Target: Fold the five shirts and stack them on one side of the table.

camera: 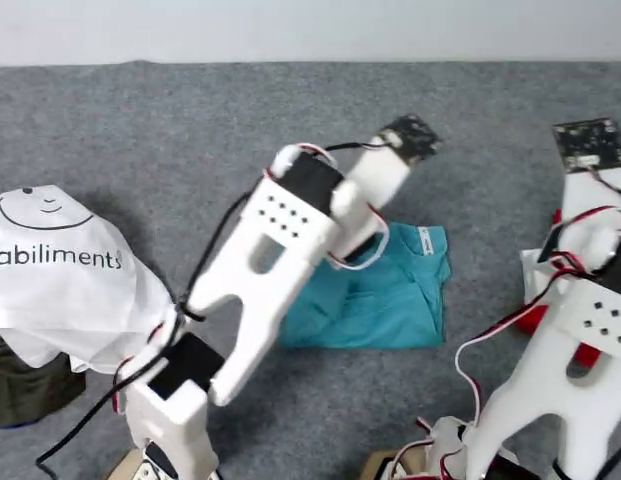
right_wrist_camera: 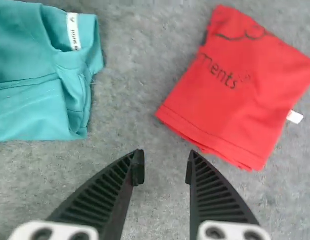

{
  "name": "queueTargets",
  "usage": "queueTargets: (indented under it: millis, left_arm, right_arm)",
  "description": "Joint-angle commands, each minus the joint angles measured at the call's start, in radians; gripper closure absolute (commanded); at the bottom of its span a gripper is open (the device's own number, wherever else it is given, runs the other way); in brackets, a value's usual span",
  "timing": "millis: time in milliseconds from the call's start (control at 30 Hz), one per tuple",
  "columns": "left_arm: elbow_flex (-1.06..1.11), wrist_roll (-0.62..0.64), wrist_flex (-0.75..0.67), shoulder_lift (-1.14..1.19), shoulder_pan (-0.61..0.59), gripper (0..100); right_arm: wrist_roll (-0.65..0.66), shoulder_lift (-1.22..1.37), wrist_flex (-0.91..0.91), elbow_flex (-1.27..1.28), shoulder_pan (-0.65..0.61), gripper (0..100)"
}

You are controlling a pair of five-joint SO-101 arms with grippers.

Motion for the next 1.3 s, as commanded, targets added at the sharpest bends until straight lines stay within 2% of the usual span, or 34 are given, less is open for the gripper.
queueTargets:
  millis: [0,333,533,633,800,933,1100,1267]
  left_arm:
    - [-0.110,0.021,0.012,0.069,0.040,100]
    - [-0.450,0.034,0.026,0.413,0.100,99]
    - [-0.458,0.037,0.025,0.439,0.146,83]
    - [-0.464,0.048,0.026,0.431,0.138,80]
    - [-0.435,0.049,0.028,0.354,0.052,80]
    - [-0.377,0.049,0.028,0.227,-0.081,83]
    - [-0.272,0.038,0.028,0.046,-0.241,99]
    - [-0.136,0.014,0.026,-0.121,-0.364,100]
  right_arm:
    - [0.012,-0.028,0.038,-0.048,0.030,84.9]
    - [0.012,-0.088,0.038,-0.031,0.028,84.9]
    - [0.008,-0.093,0.036,0.025,0.030,84.9]
    - [0.008,-0.093,0.036,0.023,0.030,84.9]
    - [0.006,-0.093,0.035,0.021,0.027,84.9]
    - [0.005,-0.091,0.028,0.021,0.013,84.9]
    - [-0.015,-0.082,0.024,0.021,-0.120,85.2]
    - [-0.169,-0.058,-0.081,0.041,-0.317,96.0]
